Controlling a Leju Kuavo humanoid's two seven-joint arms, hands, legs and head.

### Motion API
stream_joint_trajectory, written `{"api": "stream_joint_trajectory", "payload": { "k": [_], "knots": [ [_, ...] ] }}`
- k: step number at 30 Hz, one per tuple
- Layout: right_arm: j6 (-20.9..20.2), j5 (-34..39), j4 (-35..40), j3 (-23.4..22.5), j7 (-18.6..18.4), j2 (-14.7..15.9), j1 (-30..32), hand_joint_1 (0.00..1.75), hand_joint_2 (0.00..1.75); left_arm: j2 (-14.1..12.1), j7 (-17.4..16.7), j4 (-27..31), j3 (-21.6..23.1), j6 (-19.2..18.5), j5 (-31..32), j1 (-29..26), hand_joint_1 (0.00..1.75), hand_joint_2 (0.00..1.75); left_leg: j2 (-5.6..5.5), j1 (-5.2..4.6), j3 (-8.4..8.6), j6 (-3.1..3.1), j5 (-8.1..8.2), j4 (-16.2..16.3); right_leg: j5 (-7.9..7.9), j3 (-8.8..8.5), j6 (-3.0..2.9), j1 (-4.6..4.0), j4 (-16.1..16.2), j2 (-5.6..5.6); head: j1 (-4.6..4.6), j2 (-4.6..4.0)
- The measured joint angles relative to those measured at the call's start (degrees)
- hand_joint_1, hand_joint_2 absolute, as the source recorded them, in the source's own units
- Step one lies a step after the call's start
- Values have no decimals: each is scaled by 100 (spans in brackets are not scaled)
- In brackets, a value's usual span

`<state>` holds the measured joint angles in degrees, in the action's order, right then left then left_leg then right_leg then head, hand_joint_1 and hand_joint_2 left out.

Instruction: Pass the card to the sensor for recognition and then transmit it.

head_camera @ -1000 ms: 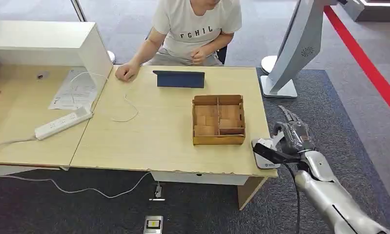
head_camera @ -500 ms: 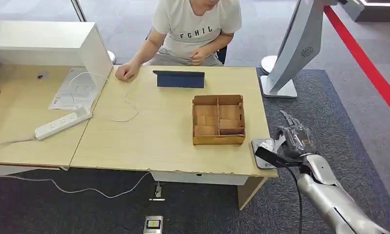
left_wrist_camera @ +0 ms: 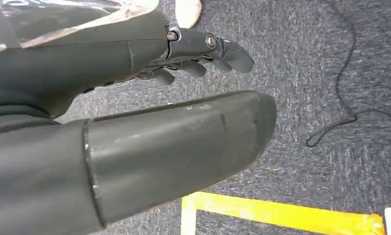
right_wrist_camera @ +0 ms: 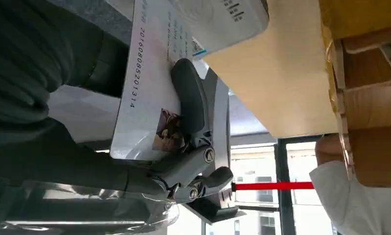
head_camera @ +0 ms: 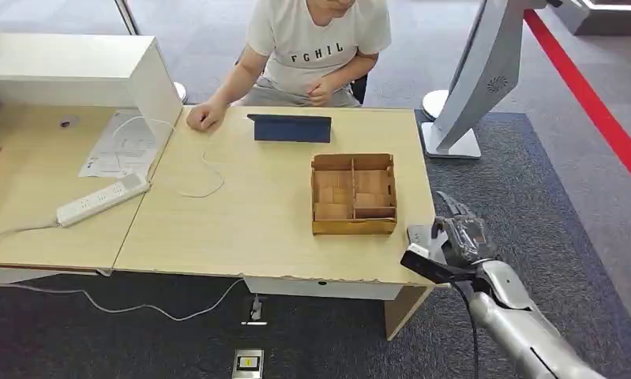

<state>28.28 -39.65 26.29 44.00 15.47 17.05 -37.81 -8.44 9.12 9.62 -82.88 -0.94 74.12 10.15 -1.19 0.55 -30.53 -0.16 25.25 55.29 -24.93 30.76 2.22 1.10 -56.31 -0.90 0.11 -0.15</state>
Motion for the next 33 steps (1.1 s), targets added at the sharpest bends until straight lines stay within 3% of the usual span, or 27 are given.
{"api": "stream_joint_trajectory", "payload": {
  "k": [23, 33],
  "knots": [
    [-22, 293, -216, -4, 31, 103, 89, 175, 175, -61, 11, 0, -2, 4, 42, -2, 0, 0, 2, 1, 6, -2, -3, 0, 5, -7, 0, -1, 0, 0, 0, 0],
    [83, 442, -122, -42, 402, 105, -279, 175, 175, -50, 70, 0, -6, -81, 77, -2, 0, 0, 2, 0, 0, -1, -10, 0, 11, -3, 2, 0, -4, 0, 0, 0]
  ]
}}
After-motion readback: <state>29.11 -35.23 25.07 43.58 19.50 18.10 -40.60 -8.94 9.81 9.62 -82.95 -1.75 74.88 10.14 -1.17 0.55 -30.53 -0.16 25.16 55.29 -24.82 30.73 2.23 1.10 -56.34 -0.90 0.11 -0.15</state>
